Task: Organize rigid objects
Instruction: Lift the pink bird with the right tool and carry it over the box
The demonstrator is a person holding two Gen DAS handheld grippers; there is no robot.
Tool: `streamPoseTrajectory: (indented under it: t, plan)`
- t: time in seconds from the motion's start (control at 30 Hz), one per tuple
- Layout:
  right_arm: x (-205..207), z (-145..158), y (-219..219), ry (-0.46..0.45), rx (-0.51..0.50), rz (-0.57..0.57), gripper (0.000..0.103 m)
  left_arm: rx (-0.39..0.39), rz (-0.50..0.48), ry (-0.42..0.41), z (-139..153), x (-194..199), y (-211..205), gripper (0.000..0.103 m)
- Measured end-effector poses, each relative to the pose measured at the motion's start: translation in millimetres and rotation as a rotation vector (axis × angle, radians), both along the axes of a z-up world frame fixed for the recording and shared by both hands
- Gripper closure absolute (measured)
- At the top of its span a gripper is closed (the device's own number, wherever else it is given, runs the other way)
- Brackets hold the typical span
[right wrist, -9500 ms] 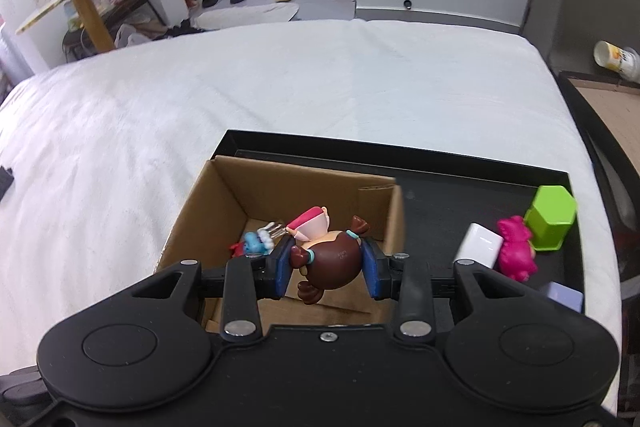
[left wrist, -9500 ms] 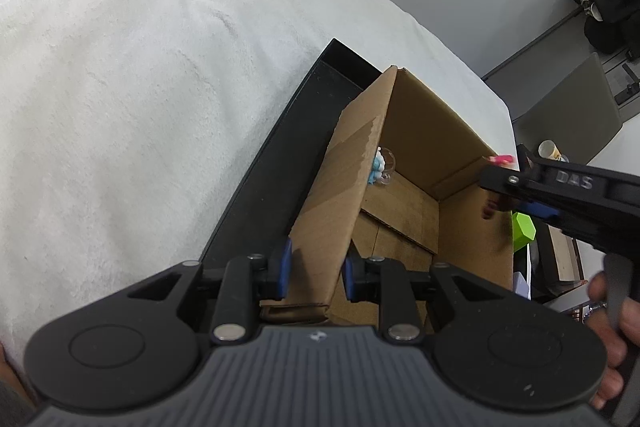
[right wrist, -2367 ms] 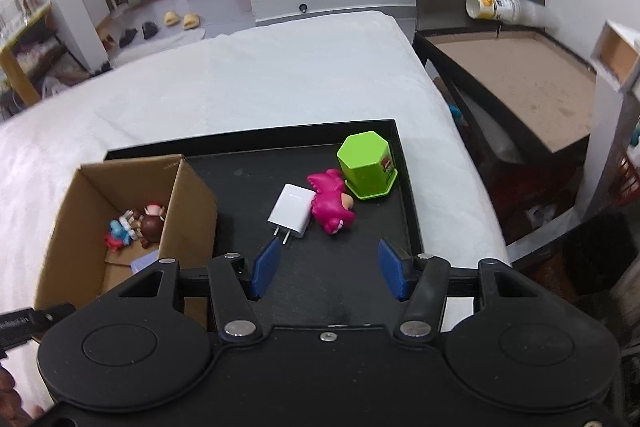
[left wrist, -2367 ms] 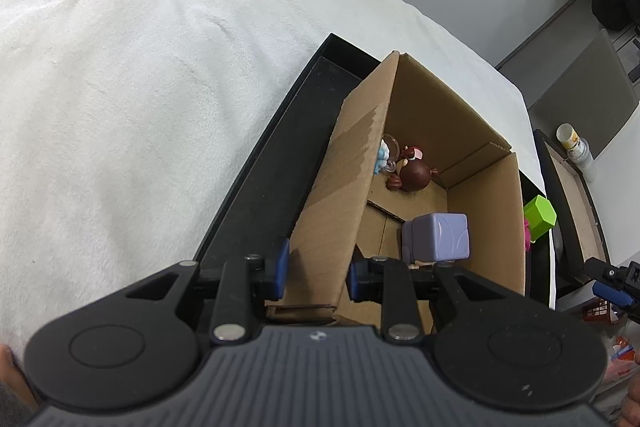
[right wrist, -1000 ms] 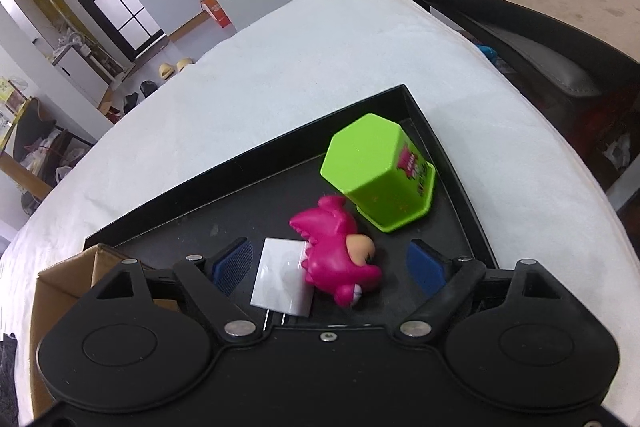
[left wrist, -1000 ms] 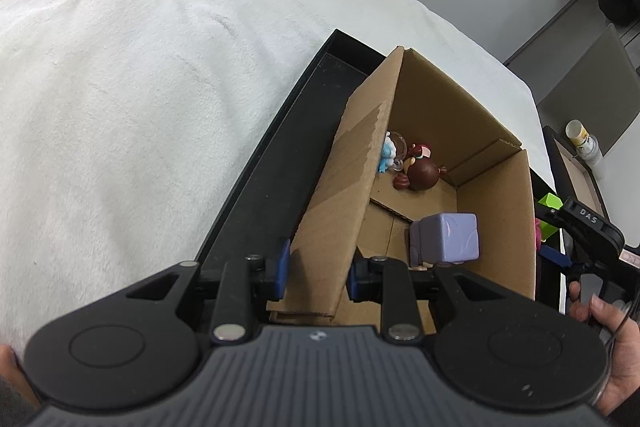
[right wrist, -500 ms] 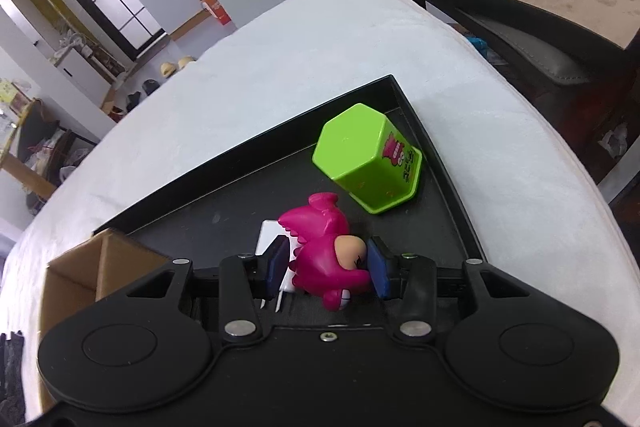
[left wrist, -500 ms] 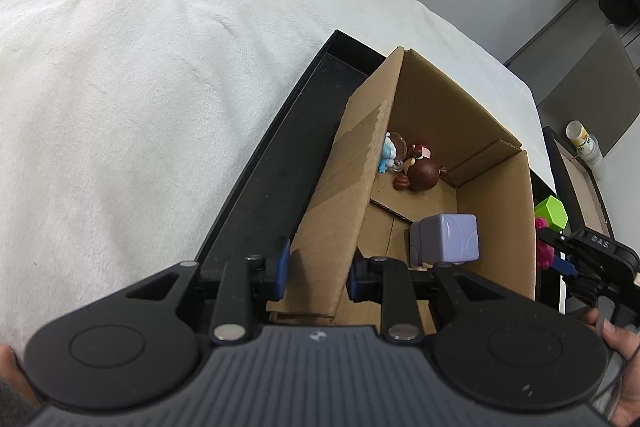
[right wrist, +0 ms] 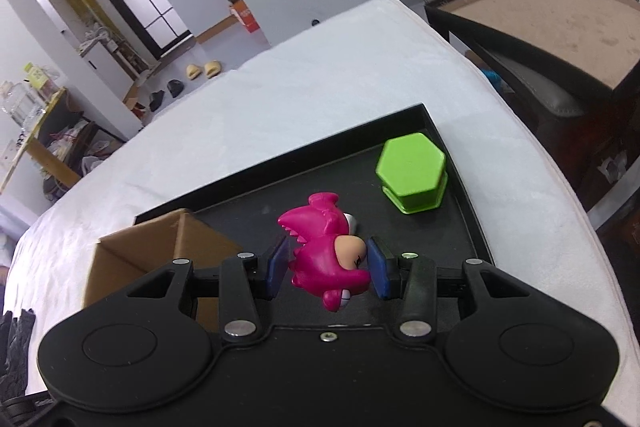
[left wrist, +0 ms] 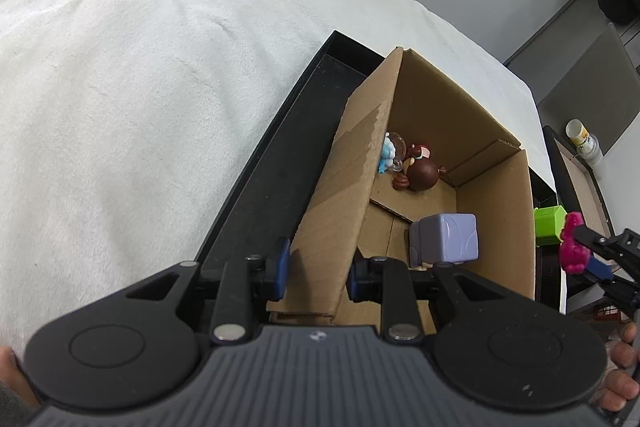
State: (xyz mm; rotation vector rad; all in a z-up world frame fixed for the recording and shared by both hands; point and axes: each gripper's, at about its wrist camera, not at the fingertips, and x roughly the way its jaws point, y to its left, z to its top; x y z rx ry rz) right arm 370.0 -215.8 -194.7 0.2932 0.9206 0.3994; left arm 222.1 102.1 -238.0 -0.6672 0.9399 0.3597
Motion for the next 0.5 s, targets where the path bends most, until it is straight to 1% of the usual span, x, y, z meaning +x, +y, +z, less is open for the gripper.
streamPoseTrajectory:
  t: [0.27,0.5]
  plan:
    - [-14.3,23.1,7.3,-0.064,-0.002,0.038,0.061,0.002,-0.005,0.0,0.0,0.7,-1.7,0.077]
    - [-23.7,39.9,18.3,-0.089,-0.016,0.11,0.061,0.004,-0.007,0.001,-0.2,1.1,-3.2,0.077]
